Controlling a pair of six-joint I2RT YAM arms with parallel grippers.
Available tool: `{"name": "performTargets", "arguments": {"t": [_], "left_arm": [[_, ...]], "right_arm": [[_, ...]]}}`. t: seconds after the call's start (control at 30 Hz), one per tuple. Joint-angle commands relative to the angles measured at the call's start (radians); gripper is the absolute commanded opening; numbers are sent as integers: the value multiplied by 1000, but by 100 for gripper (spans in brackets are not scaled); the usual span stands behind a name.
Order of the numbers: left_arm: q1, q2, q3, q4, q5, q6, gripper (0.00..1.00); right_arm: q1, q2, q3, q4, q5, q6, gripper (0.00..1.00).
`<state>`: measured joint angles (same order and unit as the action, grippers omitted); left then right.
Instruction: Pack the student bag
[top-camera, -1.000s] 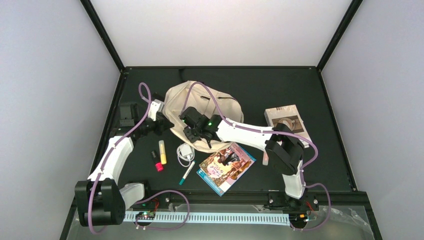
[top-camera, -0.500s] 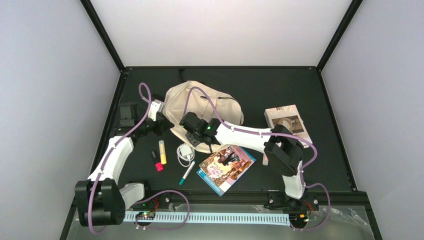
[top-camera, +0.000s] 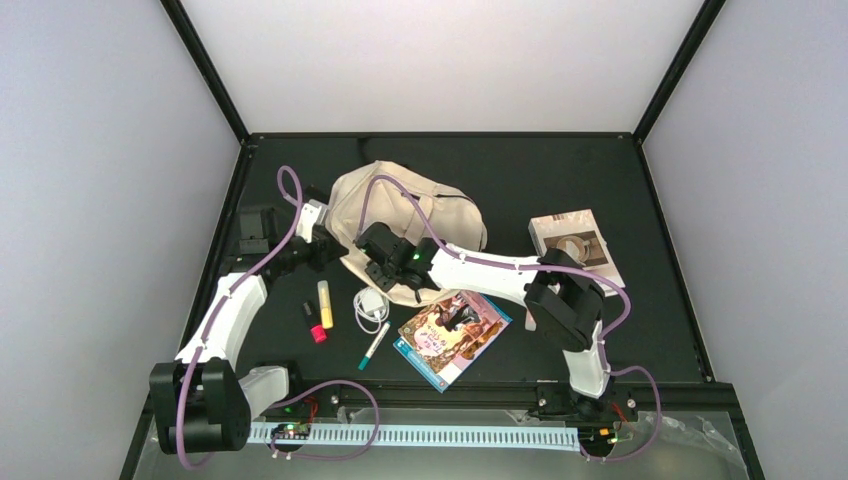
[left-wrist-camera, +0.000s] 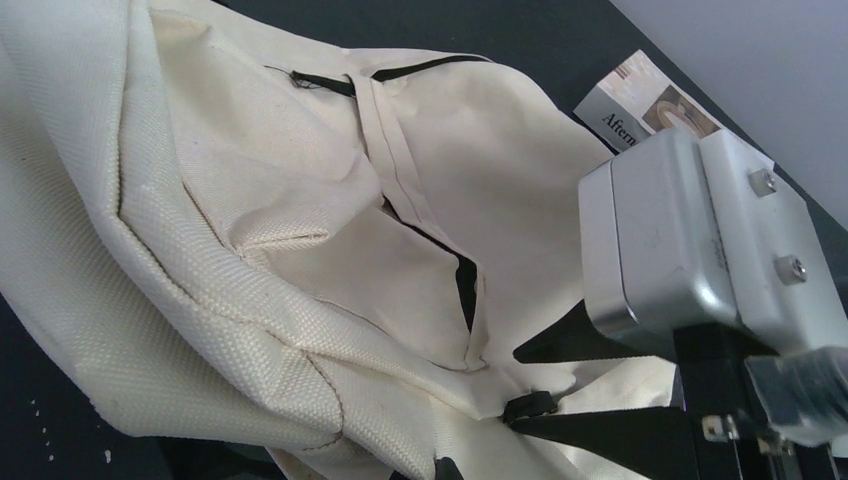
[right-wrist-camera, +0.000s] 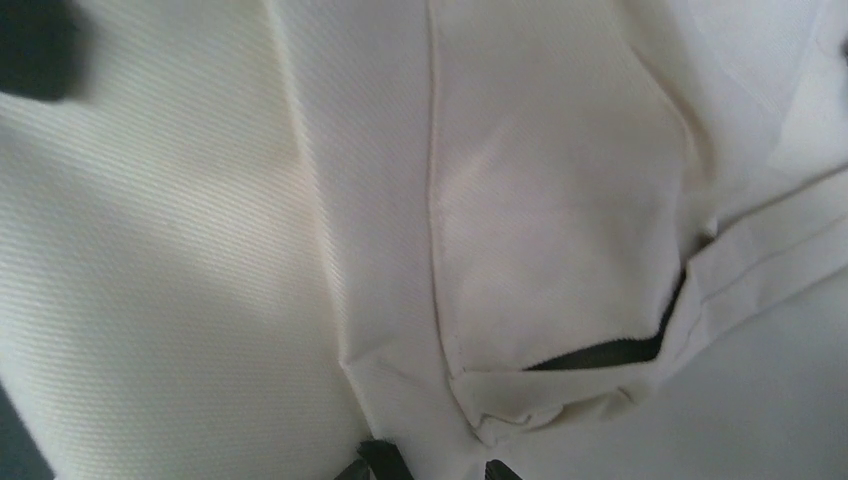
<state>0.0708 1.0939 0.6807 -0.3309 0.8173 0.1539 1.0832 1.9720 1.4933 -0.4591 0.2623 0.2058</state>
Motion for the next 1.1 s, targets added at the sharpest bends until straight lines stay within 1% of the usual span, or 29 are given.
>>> {"name": "performTargets", "arguments": {"t": [0.0,0.13,0.33,0.4,0.5,0.6,0.77,0.8,0.9,1.07], "left_arm": [[-5,-21,5,37,76,15,1],[-7,-25,5,33,80,18,2],[-7,-32,9,28,112,20,1],[-9,-33,12,20,161,27,2],[-15,-28,26,-6,294,33,2],[-22,-25,30,-25,343,43,2],[-23,-24,24,-39,336,69,2],[-23,-25,23,-38,332,70,1],[-22,-23,23,-33,316,69,1],[-22,-20,24,-23,278,62,1]], "right_arm": [[9,20,-2,71,-66,-66,32],[6,25,-2,72,-93,-102,29],[-19,44,0,11,-133,-110,29],[-27,41,-23,17,-168,-119,28],[-34,32,-52,33,-207,-142,25],[-35,31,-68,51,-216,-146,23],[-35,20,-85,74,-199,-146,17],[-35,12,-93,80,-191,-145,14],[-35,-8,-111,93,-152,-142,2],[-36,-60,-147,112,-91,-132,1]]}}
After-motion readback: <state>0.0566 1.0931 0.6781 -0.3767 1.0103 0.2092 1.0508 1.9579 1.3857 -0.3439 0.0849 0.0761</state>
